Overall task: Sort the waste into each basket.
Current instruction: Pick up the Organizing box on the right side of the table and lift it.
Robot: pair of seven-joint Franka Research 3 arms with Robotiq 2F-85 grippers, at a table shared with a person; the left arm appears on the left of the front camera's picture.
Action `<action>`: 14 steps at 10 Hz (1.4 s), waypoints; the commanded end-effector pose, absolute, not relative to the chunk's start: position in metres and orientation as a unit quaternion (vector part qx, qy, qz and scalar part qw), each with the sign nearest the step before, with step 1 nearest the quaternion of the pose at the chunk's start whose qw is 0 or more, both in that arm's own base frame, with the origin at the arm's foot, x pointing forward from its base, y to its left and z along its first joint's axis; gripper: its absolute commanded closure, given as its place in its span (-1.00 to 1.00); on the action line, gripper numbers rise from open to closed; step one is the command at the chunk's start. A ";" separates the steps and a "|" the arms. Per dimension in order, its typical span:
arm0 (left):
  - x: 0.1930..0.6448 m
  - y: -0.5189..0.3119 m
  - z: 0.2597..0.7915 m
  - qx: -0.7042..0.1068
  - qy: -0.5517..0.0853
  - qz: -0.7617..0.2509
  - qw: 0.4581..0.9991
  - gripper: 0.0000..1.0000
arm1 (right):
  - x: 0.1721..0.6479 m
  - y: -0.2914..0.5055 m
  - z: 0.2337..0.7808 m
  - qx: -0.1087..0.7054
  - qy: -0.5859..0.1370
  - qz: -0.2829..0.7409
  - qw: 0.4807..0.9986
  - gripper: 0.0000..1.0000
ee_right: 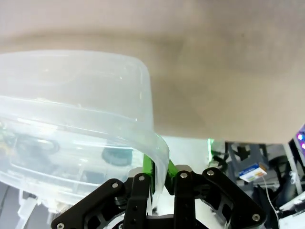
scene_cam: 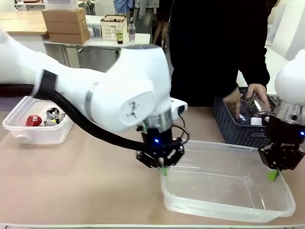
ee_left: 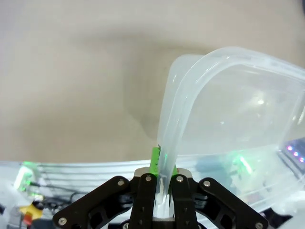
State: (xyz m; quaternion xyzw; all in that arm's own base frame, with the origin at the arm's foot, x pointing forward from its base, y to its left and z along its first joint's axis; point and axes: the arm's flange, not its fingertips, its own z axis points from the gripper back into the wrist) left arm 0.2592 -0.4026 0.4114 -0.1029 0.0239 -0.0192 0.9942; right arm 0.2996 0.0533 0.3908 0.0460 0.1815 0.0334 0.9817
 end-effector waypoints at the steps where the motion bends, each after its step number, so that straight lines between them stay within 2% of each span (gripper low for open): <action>1: 0.259 -0.329 0.451 -0.090 0.015 0.024 0.996 1.00 | 0.325 0.080 0.451 0.033 0.193 0.025 0.980 1.00; 3: 0.265 -0.282 0.466 -0.090 -0.004 0.078 0.993 1.00 | 0.374 0.114 0.480 0.066 0.213 0.024 0.975 1.00; 5: 0.294 -0.238 0.476 -0.100 -0.017 0.119 0.988 1.00 | 0.413 0.157 0.489 0.071 0.245 0.008 0.967 1.00; 7: 0.357 -0.212 0.487 -0.090 -0.033 0.116 0.989 1.00 | 0.441 0.194 0.490 0.085 0.255 -0.005 0.963 1.00; 9: 0.427 -0.207 0.476 -0.100 0.031 0.090 0.990 1.00 | 0.451 0.204 0.484 0.087 0.229 -0.032 0.969 1.00; 10: 0.349 -0.216 0.485 -0.118 -0.017 0.098 0.988 1.00 | 0.457 0.201 0.478 0.097 0.203 -0.082 0.971 1.00; 11: 0.349 -0.216 0.485 -0.118 -0.017 0.098 0.988 1.00 | 0.456 0.220 0.476 0.102 0.223 -0.006 0.969 1.00; 14: 0.349 -0.216 0.485 -0.118 -0.017 0.098 0.988 1.00 | 0.456 0.220 0.476 0.102 0.223 -0.006 0.969 1.00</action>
